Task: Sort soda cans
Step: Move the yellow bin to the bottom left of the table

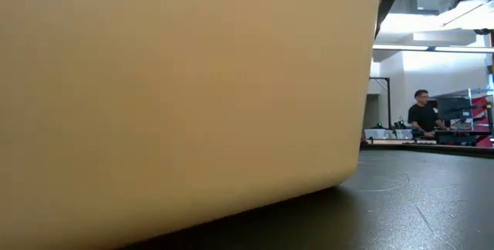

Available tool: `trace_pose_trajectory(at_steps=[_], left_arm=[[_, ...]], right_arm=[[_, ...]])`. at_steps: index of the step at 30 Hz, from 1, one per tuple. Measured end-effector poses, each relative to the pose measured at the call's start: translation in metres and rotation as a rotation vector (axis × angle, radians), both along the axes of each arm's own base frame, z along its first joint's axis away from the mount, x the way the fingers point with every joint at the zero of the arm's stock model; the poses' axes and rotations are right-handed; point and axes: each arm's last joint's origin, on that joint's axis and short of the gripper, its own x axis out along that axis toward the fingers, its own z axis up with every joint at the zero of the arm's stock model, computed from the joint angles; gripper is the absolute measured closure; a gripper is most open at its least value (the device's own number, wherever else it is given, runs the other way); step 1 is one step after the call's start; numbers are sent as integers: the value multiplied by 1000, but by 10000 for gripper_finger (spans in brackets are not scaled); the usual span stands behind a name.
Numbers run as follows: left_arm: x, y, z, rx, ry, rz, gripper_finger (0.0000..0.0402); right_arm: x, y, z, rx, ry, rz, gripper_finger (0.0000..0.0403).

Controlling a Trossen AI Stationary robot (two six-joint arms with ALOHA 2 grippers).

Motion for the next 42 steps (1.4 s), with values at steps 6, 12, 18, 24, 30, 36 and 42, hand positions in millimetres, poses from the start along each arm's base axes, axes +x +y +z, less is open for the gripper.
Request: trace_pose_trajectory(at_steps=[6,12,18,24,30,36,42], left_arm=[[-16,6,25,-74,-62,-28,231],[-27,7,36,-123,-80,-50,232],[-30,5,36,-119,-90,-48,233],[-30,5,36,-147,-73,-15,233],[-29,2,34,-161,-64,-5,233],[-31,-6,43,-250,-114,-54,233],[-37,-27,30,-182,-120,-201,233]], right_arm=[[2,11,1,28,-62,27,403],[4,24,3,55,-130,74,403],[8,29,5,78,-200,103,403],[14,32,8,91,-264,133,403],[18,31,9,99,-305,150,403],[21,28,10,100,-314,135,403],[21,26,10,98,-313,129,403]])
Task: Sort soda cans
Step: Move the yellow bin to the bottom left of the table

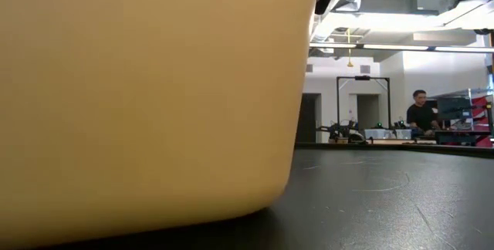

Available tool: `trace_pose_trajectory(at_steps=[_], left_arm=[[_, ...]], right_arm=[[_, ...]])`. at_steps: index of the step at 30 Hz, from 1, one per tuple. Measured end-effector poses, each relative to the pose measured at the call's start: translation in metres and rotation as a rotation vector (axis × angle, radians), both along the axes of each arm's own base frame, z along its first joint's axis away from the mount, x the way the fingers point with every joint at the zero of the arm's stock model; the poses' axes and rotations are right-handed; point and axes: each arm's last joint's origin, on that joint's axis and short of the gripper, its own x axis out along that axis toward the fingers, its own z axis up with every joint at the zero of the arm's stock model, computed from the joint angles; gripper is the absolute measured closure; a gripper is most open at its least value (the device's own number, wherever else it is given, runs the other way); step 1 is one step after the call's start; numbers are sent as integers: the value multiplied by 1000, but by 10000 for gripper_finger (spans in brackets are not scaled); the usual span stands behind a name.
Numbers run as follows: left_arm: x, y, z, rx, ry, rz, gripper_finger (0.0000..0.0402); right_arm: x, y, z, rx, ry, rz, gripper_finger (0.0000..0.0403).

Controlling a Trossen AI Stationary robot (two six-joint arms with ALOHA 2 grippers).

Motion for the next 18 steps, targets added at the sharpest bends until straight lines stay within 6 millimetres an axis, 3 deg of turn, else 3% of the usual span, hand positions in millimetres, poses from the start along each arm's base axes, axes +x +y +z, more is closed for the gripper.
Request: trace_pose_trajectory(at_steps=[10,18], left_arm=[[19,-32,-41,123,88,32,233],[22,-36,-66,244,232,93,254]], right_arm=[[2,-4,0,0,4,-13,403],[1,-4,0,3,7,-20,403]])
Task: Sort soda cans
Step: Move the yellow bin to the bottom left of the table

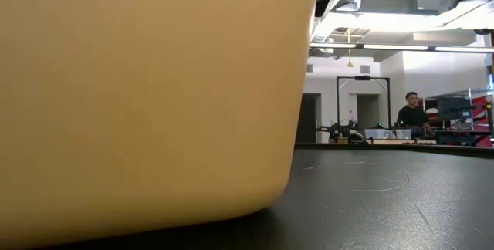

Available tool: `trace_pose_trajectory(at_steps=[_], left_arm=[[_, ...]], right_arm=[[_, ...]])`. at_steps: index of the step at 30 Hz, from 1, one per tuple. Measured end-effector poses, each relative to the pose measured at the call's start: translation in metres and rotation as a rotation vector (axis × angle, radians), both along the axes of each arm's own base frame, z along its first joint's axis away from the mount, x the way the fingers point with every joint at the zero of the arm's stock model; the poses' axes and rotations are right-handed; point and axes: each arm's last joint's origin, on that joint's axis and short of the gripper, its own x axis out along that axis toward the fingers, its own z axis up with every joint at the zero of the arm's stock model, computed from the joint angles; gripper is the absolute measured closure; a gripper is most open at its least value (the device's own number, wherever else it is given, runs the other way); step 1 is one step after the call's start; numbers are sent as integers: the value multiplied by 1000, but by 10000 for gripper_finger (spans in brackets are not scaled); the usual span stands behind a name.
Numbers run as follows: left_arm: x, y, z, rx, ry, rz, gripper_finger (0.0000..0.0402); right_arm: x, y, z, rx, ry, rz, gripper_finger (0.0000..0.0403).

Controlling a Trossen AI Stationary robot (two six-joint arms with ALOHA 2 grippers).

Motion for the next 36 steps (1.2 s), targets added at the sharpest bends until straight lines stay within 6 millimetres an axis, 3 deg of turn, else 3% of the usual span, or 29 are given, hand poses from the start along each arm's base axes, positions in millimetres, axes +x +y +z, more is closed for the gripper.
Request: trace_pose_trajectory(at_steps=[7,9,25,36], left_arm=[[-6,8,-2,74,67,-10,375],[-7,10,-1,82,91,-6,392],[-26,37,3,263,249,17,395],[-26,37,2,230,274,84,387]], right_arm=[[0,0,0,-1,4,-1,403],[-1,0,0,0,7,-5,403],[-2,4,0,9,4,-5,403],[-3,7,0,23,2,-21,403]])
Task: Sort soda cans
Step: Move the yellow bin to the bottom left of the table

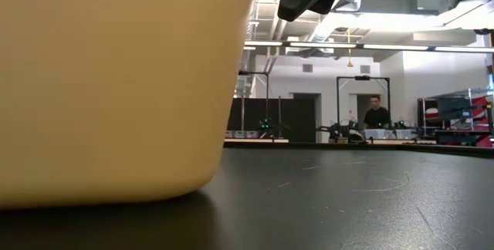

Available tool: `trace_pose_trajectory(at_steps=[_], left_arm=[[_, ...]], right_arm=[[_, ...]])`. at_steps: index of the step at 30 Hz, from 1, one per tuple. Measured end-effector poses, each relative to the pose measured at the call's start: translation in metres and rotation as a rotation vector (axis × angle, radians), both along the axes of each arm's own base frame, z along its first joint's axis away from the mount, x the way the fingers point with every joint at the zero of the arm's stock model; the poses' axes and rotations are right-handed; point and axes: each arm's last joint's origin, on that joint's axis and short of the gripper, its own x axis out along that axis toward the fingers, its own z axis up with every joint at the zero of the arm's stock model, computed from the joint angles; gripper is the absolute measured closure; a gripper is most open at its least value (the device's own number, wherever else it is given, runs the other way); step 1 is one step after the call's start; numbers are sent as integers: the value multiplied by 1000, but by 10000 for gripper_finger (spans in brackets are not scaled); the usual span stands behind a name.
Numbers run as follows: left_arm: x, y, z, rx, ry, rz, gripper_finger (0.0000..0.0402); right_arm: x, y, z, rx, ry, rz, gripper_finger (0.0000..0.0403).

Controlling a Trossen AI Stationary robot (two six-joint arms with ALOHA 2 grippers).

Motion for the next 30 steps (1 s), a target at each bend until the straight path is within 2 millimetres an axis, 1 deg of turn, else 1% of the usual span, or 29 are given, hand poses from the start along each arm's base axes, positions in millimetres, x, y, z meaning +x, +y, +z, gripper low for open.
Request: trace_pose_trajectory(at_steps=[4,10,13,15,19,23,27,30], left_arm=[[2,-3,0,-47,-7,58,354],[4,-6,0,-103,-4,157,280],[3,-7,0,-146,55,194,249],[2,-8,0,-180,95,224,235],[2,-12,2,-261,149,256,224],[1,-19,6,-352,195,217,224],[3,-22,11,-407,178,204,223],[3,-24,11,-420,164,200,223]], right_arm=[[0,0,0,2,-4,0,403],[1,-1,0,3,-5,-3,403],[1,-1,0,5,-9,-3,403],[2,-1,1,8,-16,-3,403],[3,-3,1,9,-17,-9,403],[5,-6,1,10,-17,-17,403],[9,-7,-7,3,-4,-21,403],[13,-6,-17,-2,11,-20,403]])
